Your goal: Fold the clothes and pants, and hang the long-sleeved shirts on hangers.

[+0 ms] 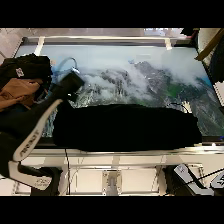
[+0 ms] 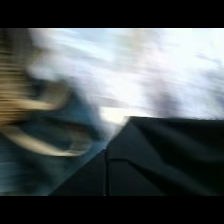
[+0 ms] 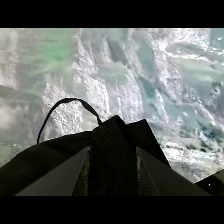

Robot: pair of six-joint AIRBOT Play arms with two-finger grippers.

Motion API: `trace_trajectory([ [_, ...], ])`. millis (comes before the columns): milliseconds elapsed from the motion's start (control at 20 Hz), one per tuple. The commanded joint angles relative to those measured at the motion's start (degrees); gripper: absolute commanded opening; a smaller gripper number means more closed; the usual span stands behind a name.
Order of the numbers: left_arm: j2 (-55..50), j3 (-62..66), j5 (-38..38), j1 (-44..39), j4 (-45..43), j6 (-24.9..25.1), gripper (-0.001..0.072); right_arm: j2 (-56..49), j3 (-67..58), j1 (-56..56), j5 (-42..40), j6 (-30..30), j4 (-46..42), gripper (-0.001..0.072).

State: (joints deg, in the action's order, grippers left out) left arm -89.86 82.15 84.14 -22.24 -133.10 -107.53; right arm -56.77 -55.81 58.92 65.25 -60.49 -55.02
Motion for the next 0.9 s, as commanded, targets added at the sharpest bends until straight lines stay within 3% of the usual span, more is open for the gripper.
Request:
trace_trajectory([
  [0,7.3,0.8,-0.6,10.1,-8.1,1.9,0.0007,-0.3,-0.4,0.0,0.6,0.0,0.5,0.0315],
  [250,8.9,2.0,-6.1,21.4,-2.6,1.9,0.0007,-6.9,-0.4,-7.1,2.3,-1.6,0.7,0.0316],
  [450,6.6,2.0,-7.7,25.7,-2.4,1.9,0.0007,-15.6,-0.4,-14.2,-3.7,-6.6,-0.5,0.0350],
  [550,5.0,2.0,-10.3,26.2,-0.1,1.9,0.0007,-19.4,-0.4,-15.8,-3.8,-7.1,-0.3,0.0354],
  [600,4.2,2.0,-12.1,25.6,2.0,1.9,0.0007,-21.2,-0.4,-16.8,-3.5,-7.0,-0.3,0.0438],
  [650,3.5,2.0,-13.8,24.9,3.8,1.9,0.0007,-22.7,-0.4,-17.7,-3.7,-7.0,-0.2,0.0468],
  [850,1.2,2.0,-16.7,22.0,3.9,1.7,0.0008,-27.2,-0.5,-22.3,-6.9,-4.8,-0.2,0.0467],
])
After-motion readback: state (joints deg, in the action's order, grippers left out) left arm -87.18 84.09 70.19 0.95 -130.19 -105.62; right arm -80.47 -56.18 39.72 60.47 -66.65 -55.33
